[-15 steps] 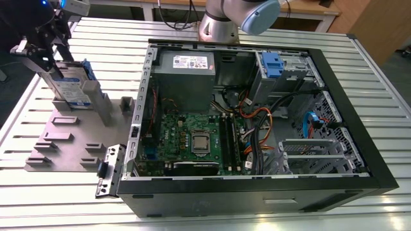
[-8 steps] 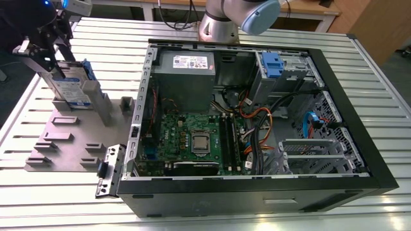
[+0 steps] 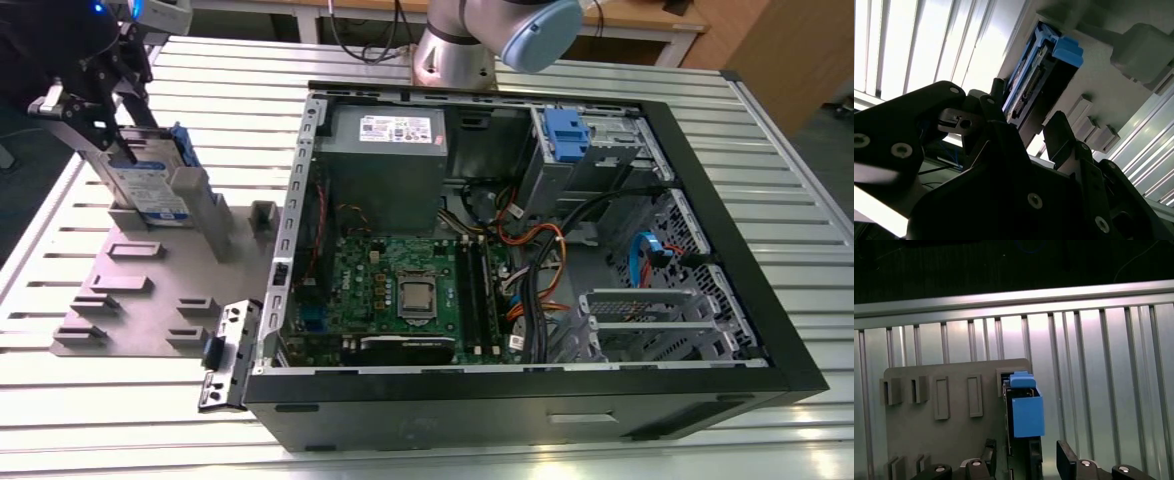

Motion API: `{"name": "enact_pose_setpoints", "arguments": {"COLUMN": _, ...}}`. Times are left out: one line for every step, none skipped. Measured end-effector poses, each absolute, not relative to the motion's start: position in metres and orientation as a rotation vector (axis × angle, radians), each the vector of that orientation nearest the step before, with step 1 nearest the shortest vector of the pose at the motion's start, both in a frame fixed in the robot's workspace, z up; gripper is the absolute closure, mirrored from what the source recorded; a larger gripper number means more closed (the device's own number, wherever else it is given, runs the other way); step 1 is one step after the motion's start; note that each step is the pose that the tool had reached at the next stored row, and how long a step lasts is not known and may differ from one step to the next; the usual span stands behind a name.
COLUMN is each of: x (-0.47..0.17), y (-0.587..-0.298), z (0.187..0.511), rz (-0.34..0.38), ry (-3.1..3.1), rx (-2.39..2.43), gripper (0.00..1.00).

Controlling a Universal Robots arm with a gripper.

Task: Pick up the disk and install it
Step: 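Pick up the disk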

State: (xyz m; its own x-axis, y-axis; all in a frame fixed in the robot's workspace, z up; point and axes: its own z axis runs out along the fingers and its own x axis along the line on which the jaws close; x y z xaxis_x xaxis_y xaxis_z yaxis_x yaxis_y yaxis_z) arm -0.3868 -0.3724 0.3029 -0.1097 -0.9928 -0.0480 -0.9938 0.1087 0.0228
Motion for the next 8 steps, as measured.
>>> {"name": "enact_pose_setpoints", "arguments": {"x": -0.3868, "y": -0.3723, "z": 0.3028, "rz": 0.076, "ry": 2.324, "rx": -2.082, "gripper": 0.41}}
{"name": "enact_pose_setpoints", "arguments": {"x": -0.3868, "y": -0.3724, "z": 0.3028, "rz": 0.076, "ry": 2.324, "rx": -2.082, "gripper": 0.41}}
{"name": "enact_pose_setpoints", "arguments": {"x": -0.3868, "y": -0.3724, "z": 0.3028, "rz": 0.076, "ry": 2.324, "rx": -2.082, "gripper": 0.41}}
{"name": "enact_pose_setpoints", "arguments": {"x": -0.3868, "y": -0.3724, "z": 0.3028, "rz": 0.076, "ry": 2.324, "rx": -2.082, "gripper": 0.41}}
{"name": "enact_pose_setpoints", "arguments": {"x": -0.3868, "y": -0.3724, "z": 0.3028, "rz": 0.076, "ry": 2.324, "rx": -2.082, "gripper": 0.41}}
{"name": "enact_pose_setpoints", "arguments": {"x": -0.3868, "y": -0.3724, "z": 0.3028, "rz": 0.076, "ry": 2.324, "rx": -2.082, "gripper": 0.41}}
{"name": "enact_pose_setpoints", "arguments": {"x": -0.3868, "y": -0.3724, "z": 0.3028, "rz": 0.076, "ry": 2.324, "rx": -2.082, "gripper": 0.41}}
{"name": "enact_pose_setpoints", "arguments": {"x": -0.3868, "y": -0.3724, "z": 0.3027, "rz": 0.076, "ry": 2.324, "rx": -2.082, "gripper": 0.43}}
